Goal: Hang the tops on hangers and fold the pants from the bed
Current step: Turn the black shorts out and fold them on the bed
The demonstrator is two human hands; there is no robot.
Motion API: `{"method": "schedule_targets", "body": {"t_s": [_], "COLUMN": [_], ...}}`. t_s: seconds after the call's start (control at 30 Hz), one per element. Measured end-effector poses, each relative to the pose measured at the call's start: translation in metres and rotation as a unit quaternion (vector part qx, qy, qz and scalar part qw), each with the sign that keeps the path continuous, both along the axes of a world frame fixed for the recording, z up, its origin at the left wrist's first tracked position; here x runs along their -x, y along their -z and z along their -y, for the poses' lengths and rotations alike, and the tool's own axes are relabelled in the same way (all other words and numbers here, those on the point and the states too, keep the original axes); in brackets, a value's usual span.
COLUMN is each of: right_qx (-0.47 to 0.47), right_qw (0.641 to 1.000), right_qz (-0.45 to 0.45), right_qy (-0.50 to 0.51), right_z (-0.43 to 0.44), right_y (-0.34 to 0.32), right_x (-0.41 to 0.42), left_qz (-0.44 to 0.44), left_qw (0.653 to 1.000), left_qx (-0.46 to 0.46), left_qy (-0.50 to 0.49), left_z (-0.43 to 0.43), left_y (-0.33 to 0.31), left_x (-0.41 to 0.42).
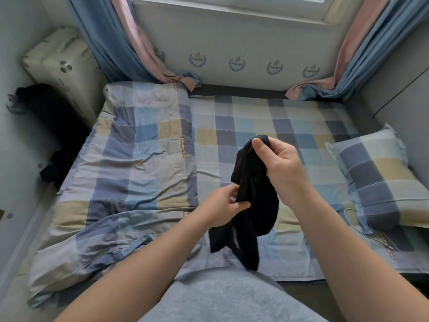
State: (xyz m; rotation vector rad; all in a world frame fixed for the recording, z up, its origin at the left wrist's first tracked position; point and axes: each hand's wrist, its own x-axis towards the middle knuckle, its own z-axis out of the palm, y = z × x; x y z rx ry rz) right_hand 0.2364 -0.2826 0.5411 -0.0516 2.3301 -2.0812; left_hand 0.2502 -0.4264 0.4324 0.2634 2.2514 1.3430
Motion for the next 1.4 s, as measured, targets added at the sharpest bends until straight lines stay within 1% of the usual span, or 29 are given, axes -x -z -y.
{"method": "schedule_targets", "body": {"t_s": [0.07,0.17,0.23,0.3,0.37,0.43,0.5,0.6,0.67,0.77,0.83,0.9,0.93,0.97,1.03,1.1,1.23,1.27,1.33,1.4], "right_qx": [-0.010,-0.025,-0.013,-0.001,-0.038,-0.088,-0.121,-0.158,-0.143,-0.149,-0.162,-0.175,-0.174,-0.163,-0.109,-0.046,0.050,0.067,0.091,0.106], "right_qw": [1.000,0.998,0.995,0.993,0.992,0.991,0.986,0.958,0.947,0.955,0.965,0.968,0.969,0.972,0.979,0.984,0.982,0.981,0.978,0.976], "right_qz": [-0.004,-0.004,0.016,0.038,0.046,0.059,0.109,0.208,0.238,0.210,0.176,0.151,0.146,0.147,0.161,0.173,0.180,0.181,0.184,0.179], "right_qy": [0.013,0.062,0.098,0.114,0.113,0.087,0.023,-0.118,-0.164,-0.145,-0.107,-0.099,-0.096,-0.087,-0.054,-0.021,0.027,0.034,0.048,0.058], "right_z": [-0.017,-0.044,-0.060,-0.072,-0.082,-0.088,-0.090,-0.083,-0.072,-0.060,-0.061,-0.067,-0.070,-0.073,-0.078,-0.081,-0.086,-0.087,-0.089,-0.089], "right_y": [-0.002,0.000,0.005,0.012,0.022,0.035,0.054,0.087,0.106,0.129,0.132,0.132,0.131,0.129,0.122,0.110,0.089,0.085,0.079,0.076], "right_x": [0.000,0.004,0.008,0.009,0.006,-0.001,-0.012,-0.031,-0.037,-0.032,-0.021,-0.009,-0.005,-0.002,0.003,0.008,0.022,0.025,0.030,0.034], "left_qz": [-0.017,-0.001,0.023,0.033,0.040,0.046,0.056,0.082,0.102,0.120,0.120,0.112,0.103,0.092,0.072,0.071,0.144,0.151,0.133,0.095], "left_qw": [1.000,1.000,0.997,0.989,0.977,0.958,0.935,0.911,0.900,0.882,0.871,0.865,0.870,0.883,0.915,0.940,0.961,0.967,0.983,0.991], "left_qx": [0.007,-0.003,-0.045,-0.093,-0.124,-0.154,-0.198,-0.247,-0.270,-0.313,-0.336,-0.347,-0.336,-0.309,-0.229,-0.166,-0.130,-0.112,-0.049,-0.015], "left_qy": [-0.013,-0.030,-0.060,-0.107,-0.170,-0.236,-0.291,-0.320,-0.325,-0.332,-0.338,-0.344,-0.344,-0.342,-0.324,-0.291,-0.197,-0.170,-0.116,-0.095], "left_z": [-0.014,-0.025,-0.029,-0.033,-0.036,-0.038,-0.040,-0.043,-0.045,-0.045,-0.042,-0.037,-0.035,-0.032,-0.027,-0.026,-0.031,-0.032,-0.034,-0.035], "left_y": [0.004,0.010,0.009,0.005,-0.003,-0.013,-0.023,-0.041,-0.051,-0.062,-0.067,-0.065,-0.062,-0.058,-0.049,-0.040,-0.021,-0.016,-0.012,-0.006], "left_x": [0.003,0.008,0.009,0.011,0.014,0.018,0.022,0.025,0.026,0.027,0.029,0.033,0.034,0.036,0.039,0.037,0.028,0.025,0.022,0.023]}}
